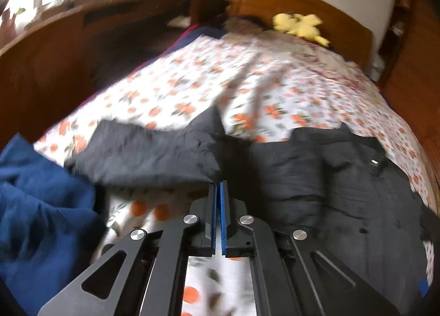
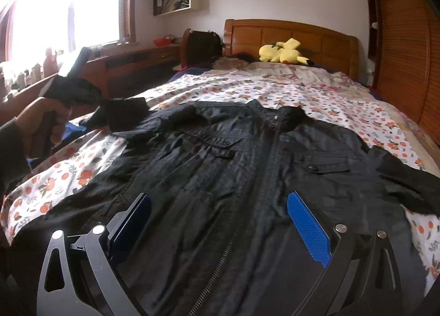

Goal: Fold large clothes

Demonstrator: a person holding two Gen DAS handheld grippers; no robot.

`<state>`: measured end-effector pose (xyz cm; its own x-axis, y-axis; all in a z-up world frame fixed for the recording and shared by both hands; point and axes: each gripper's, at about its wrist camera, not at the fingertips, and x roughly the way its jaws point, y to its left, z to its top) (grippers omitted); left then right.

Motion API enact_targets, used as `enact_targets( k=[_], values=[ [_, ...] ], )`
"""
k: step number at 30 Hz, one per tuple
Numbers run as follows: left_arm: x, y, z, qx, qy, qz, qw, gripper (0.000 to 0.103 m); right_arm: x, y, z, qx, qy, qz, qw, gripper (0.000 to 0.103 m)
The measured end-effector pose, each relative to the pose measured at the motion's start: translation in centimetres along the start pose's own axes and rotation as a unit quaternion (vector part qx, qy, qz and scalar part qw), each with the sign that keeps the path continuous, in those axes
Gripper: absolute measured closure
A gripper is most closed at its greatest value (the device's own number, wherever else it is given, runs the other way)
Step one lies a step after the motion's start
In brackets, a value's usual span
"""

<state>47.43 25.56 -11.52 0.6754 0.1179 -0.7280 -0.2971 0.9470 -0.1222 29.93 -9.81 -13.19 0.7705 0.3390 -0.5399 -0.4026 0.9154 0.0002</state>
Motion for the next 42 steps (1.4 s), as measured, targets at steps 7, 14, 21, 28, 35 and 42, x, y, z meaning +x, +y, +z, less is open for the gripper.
enact_targets(
  k=[7,14,21,28,35,42],
  values=[
    [-6.1,-10.1,-2.3,0.102,-0.044,-0.034,0.9933,0.101,-3.0,-1.4,0.8,0.007,-0.009,-0.004,1.000,0.007],
    [-8.6,-16.4,-7.4,0.170,-0.047,-0.058,0.9827,0.101,-6.1,-2.4,1.3,0.013,-0.015,-0.014,1.000,0.007],
    [-7.3,-16.4,-11.2,0.181,-0.019,-0.051,0.9820,0.100,-7.6,-2.9,0.9,0.016,-0.006,-0.019,1.000,0.007],
    [-8.1,-15.2,-13.7,0.187,-0.006,-0.060,0.9805,0.090,-7.7,-3.0,1.3,0.020,-0.010,-0.019,1.000,0.007],
    [-10.4,-12.6,-15.0,0.171,-0.016,-0.087,0.9813,0.053,-6.6,-2.2,1.7,0.018,-0.006,-0.013,1.000,0.007],
    [-8.9,-8.5,-13.6,0.148,-0.014,-0.052,0.9875,0.044,-5.0,-0.8,1.4,0.009,0.002,-0.013,1.000,0.007]
  ],
)
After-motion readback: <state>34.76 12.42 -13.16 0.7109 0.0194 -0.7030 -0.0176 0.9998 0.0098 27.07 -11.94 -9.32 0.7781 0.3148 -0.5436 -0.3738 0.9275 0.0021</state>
